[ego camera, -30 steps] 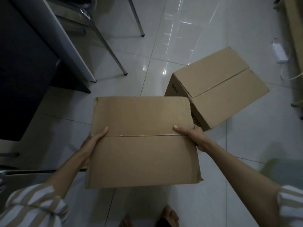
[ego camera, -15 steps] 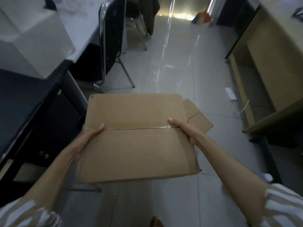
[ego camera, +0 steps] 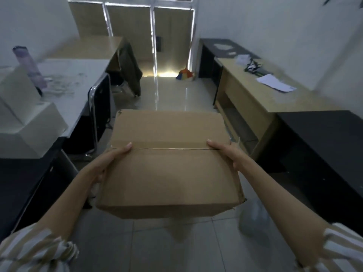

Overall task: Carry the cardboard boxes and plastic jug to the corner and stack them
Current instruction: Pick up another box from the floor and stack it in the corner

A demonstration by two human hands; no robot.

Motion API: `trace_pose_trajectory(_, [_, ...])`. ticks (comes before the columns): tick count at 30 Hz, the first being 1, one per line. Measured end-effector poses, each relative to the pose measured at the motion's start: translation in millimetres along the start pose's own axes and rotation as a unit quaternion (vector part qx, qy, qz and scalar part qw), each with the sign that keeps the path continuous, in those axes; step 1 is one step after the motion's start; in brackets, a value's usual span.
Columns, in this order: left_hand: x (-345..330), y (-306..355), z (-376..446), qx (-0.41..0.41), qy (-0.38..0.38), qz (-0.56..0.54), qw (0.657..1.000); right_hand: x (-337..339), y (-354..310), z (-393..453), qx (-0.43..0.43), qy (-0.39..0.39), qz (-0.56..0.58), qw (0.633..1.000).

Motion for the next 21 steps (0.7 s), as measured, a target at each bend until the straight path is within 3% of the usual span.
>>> trace_pose_trajectory(12, [-139, 9, -141, -0.032, -0.184, 0.081, 0.979, 160, 55, -253, -0.007, 0.205, 0.018, 0.979])
trace_pose_trajectory(21, [-295, -6, -251, -0.079, -0.302, 0.216, 0.925, 285, 129, -439, -0.033, 0.330, 0.108, 0.937])
Point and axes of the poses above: each hand's wrist, its own z-axis towards the middle knuckle, its own x-axis out of the back of the hand, y = z × x, the point moved 6 cm from there along z, towards the middle knuckle, and after that the axes turned 3 degrees about z, right-handed, at the moved point
